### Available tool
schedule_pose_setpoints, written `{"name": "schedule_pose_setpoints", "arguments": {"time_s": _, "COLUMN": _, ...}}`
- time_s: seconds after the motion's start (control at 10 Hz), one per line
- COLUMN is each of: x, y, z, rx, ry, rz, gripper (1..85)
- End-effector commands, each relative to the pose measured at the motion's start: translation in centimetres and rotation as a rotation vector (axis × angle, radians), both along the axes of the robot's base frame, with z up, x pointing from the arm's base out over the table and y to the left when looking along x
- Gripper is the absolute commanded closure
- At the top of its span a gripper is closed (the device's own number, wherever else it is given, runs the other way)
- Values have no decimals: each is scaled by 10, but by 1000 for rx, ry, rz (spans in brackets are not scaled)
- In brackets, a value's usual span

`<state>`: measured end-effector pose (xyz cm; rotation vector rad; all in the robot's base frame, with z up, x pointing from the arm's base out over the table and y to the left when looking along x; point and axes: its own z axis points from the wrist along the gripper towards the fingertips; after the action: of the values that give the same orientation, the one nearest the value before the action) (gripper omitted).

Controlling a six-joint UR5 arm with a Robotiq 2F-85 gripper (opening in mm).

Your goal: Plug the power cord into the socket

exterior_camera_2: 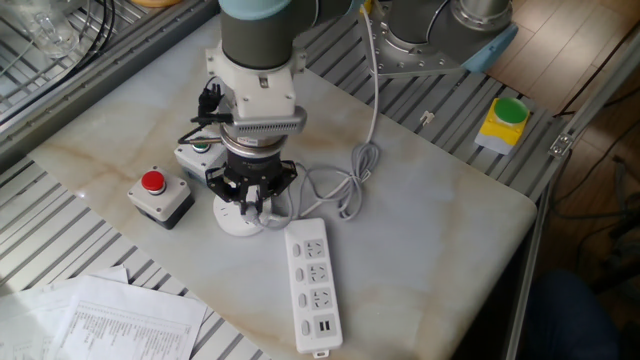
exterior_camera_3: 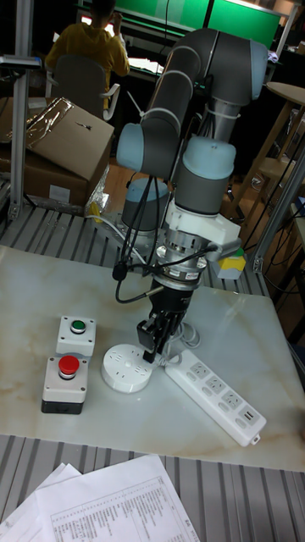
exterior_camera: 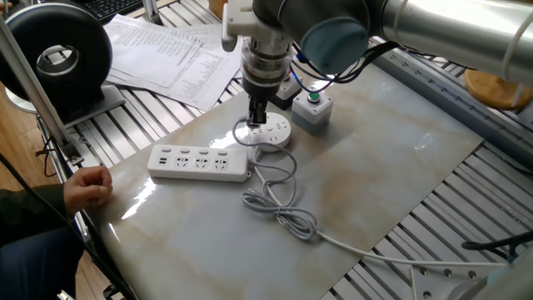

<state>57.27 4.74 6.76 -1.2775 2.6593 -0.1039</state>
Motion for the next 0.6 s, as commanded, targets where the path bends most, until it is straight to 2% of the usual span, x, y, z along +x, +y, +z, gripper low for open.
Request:
{"name": "schedule_pose_setpoints", "arguments": {"time_s": 0.0, "x": 2, "y": -1, "z": -7, "rx": 13, "ry": -11, "rz": -6, "gripper": 847}}
{"name": "schedule_pose_setpoints", "arguments": {"time_s": 0.5, "x": -1, "y": -8, "z": -9, "rx": 16, "ry": -13, "rz": 4, "gripper": 847}}
